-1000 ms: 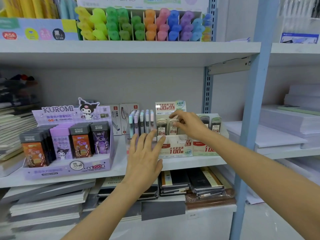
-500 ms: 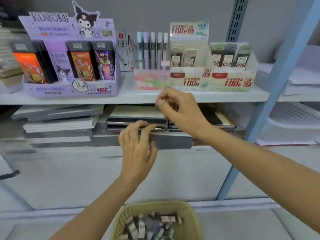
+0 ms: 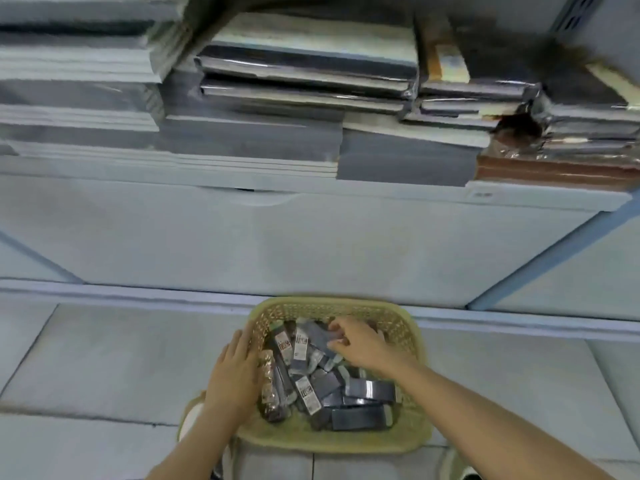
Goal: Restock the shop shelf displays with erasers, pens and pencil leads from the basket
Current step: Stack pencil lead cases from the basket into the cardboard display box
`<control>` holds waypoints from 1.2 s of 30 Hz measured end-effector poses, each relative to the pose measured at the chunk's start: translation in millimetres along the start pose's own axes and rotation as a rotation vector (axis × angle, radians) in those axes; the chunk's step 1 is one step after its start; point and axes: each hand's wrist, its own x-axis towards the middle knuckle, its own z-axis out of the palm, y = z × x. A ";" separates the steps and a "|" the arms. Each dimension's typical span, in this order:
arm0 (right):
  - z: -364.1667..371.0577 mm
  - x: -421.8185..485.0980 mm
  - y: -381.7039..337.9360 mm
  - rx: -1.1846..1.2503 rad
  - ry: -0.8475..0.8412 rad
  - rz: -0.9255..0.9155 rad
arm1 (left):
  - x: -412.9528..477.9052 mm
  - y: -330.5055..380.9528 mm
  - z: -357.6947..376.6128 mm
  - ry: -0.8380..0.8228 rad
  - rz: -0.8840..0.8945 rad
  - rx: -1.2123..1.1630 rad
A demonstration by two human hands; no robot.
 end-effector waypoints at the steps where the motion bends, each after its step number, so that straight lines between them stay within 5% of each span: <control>1: 9.6 5.6 6.3 -0.045 -0.055 0.030 | -0.5 -1.5 5.1 0.000 0.012 0.034; 7: 48.7 28.1 18.4 -0.242 0.062 0.037 | -3.2 -2.7 15.8 0.162 0.053 -0.058; 18: 13.4 38.4 31.8 -0.026 0.045 -0.248 | 8.6 13.6 6.5 0.311 0.078 -0.335; 24: 4.3 29.2 -3.7 0.165 -0.110 -0.348 | 18.1 32.1 -14.6 -0.154 0.099 -0.657; 29: 21.5 34.1 -6.5 0.386 0.111 -0.102 | 11.6 7.5 -17.3 -0.087 -0.159 -1.146; 36: 65.2 52.4 -5.1 0.016 0.175 0.139 | 14.1 -17.0 -11.6 0.023 -0.370 -1.264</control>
